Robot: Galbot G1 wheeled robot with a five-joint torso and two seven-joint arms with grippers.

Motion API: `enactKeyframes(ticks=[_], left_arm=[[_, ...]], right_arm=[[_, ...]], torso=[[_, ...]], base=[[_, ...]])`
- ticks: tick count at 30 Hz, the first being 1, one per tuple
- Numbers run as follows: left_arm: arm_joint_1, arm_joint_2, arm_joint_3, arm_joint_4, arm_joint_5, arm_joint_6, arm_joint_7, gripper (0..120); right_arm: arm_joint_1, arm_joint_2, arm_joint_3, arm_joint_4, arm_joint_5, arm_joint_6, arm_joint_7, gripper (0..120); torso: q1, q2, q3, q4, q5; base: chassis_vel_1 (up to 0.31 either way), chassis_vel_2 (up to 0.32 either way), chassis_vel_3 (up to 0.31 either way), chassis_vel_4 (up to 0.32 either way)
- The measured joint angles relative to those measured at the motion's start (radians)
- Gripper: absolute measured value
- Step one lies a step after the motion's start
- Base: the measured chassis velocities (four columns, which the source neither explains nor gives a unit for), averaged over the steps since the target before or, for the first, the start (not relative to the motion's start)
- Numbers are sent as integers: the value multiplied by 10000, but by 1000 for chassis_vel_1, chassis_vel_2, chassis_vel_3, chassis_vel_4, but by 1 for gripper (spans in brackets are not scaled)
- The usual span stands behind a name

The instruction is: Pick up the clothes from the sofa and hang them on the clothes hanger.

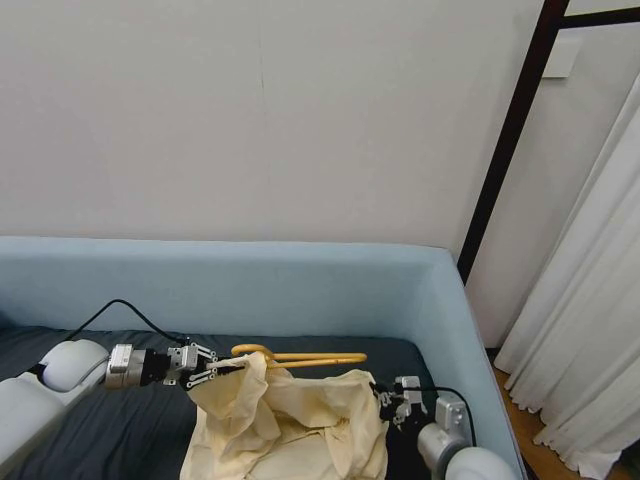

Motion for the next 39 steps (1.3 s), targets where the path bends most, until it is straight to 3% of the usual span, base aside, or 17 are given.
enactKeyframes(ticks=[8, 19, 30, 35, 39], left_arm=[[-96, 186, -201, -413, 349, -16, -32, 1], [-79, -82, 50, -448, 984, 378, -1014, 1], [-342, 14, 227, -168, 990, 492, -1025, 1], [-385, -86, 651, -116, 686, 785, -1237, 1], [-697, -363, 1564, -163, -162, 1546, -1821, 1]], right_arm=[[210, -546, 691, 786, 501, -175, 138, 0], [50, -986, 1020, 2049, 80, 130, 141, 0], [340, -1399, 1194, 2267, 303, 176, 161, 0], [393, -1407, 1105, 2541, 100, 348, -124, 0], [292, -1518, 1002, 2869, -390, 561, -578, 0]], torso=[[0, 0, 0, 0, -1], [0, 0, 0, -1, -2], [0, 0, 0, 1, -1], [0, 0, 0, 1, -1], [-1, 0, 0, 2, -1]], base=[[0, 0, 0, 0], [0, 0, 0, 0], [0, 0, 0, 0], [0, 0, 0, 0], [0, 0, 0, 0]])
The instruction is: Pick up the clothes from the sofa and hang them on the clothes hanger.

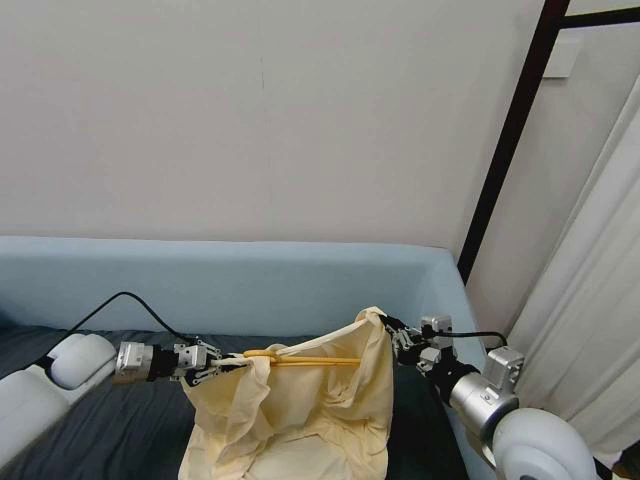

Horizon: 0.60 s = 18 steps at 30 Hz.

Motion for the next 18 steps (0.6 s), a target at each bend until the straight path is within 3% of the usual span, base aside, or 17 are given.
enactKeyframes(ticks=[9, 18], left_arm=[[-1306, -388, 1793, 380, -837, 611, -345, 1], [-2256, -664, 2584, 405, -1809, 980, -395, 1]], right_arm=[[-75, -335, 153, 391, -64, 146, -201, 0], [-201, -264, -94, 431, -948, 329, -651, 0]], torso=[[0, 0, 0, -2, 0], [0, 0, 0, -1, -1]], base=[[0, 0, 0, 0], [0, 0, 0, 0]])
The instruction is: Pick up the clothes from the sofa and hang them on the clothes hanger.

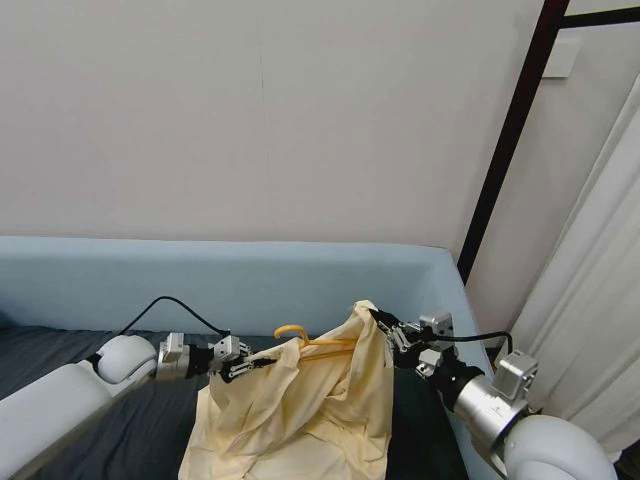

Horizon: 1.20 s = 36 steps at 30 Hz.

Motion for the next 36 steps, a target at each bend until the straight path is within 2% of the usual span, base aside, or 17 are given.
enactKeyframes(ticks=[4, 11, 15, 17, 19, 22, 27, 36], left_arm=[[-571, -403, 321, 194, -973, 293, -63, 1], [-1613, -831, 1019, 655, -1822, 492, 161, 1], [-2399, -910, 1680, 706, -2020, 591, 366, 1], [-3085, -1038, 2474, 774, -2040, 646, 503, 1], [-3699, -1278, 3237, 870, -2168, 710, 568, 1], [-4096, -1477, 3617, 965, -2243, 727, 590, 1], [-4730, -1749, 3843, 1271, -2466, 744, 615, 1], [-5493, -1509, 4063, 1139, -2630, 709, 937, 1]], right_arm=[[-39, 100, -100, -253, -556, 189, -177, 0], [-91, 0, -94, -174, -1212, 454, -435, 0], [-151, 83, -160, -72, -1702, 574, -515, 0], [-115, 120, -166, 64, -1774, 589, -493, 0], [-115, 70, -177, 148, -1993, 620, -552, 0], [-170, -5, -298, 125, -2446, 716, -771, 0], [-481, -17, -412, -140, -3267, 974, -1051, 0], [-539, 65, -476, -812, -4078, 1184, -1106, 0]], torso=[[0, -1, 1, 0, 2], [0, 0, 1, 0, 1], [1, 0, 0, -2, 4], [0, 0, 0, 4, 2], [0, 0, 1, 0, 0], [1, 0, 1, -2, 1], [1, 0, 1, -3, 2], [1, 0, 0, 1, 1]], base=[[0, 0, 0, 0], [0, 0, 0, 0], [0, 0, 0, 0], [0, 0, 0, 0], [0, 0, 0, 0], [0, 0, 0, 0], [0, 0, 0, 0], [0, 0, 0, 0]])
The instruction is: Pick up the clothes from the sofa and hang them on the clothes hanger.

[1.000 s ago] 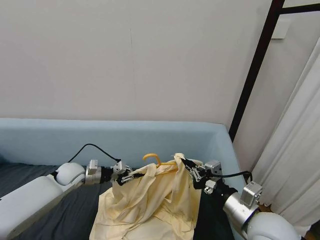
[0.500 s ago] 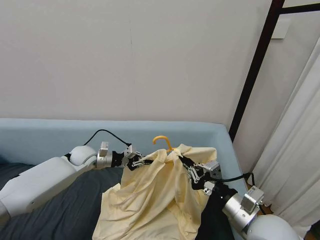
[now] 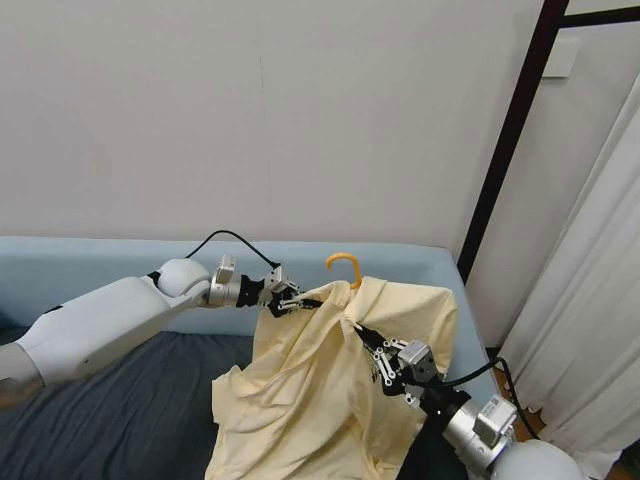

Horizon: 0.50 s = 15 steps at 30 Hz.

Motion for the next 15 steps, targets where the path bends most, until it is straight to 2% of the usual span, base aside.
enactKeyframes(ticks=[5, 9, 10, 11, 14, 15], left_arm=[[14, 155, -2, -177, 126, -125, 70, 1], [280, 164, -182, -97, 481, -302, 15, 1], [351, 142, -264, -8, 598, -367, -14, 1], [351, 142, -264, -8, 598, -367, -14, 1], [387, 107, -395, 121, 832, -505, -28, 1], [387, 107, -395, 121, 832, -505, -28, 1]], right_arm=[[-45, 145, -24, -309, -93, 23, 35, 4], [-196, 92, -24, -156, -138, 62, -96, 19], [-261, 22, -13, -58, -303, 75, -169, 26], [-261, 22, -13, -58, -303, 75, -169, 26], [-512, -166, 26, -224, -905, 339, -346, 39], [-512, -166, 26, -224, -905, 339, -346, 39]], torso=[[0, 0, 0, -1, 3], [0, 0, 0, -1, -3], [-1, 1, 0, -1, -3], [-1, 1, 0, -1, -3], [0, 1, 0, -1, -2], [0, 1, 0, -1, -2]], base=[[0, 0, 0, 0], [0, 0, 0, 0], [0, 0, 0, 0], [0, 0, 0, 0], [0, 0, 0, 0], [0, 0, 0, 0]])
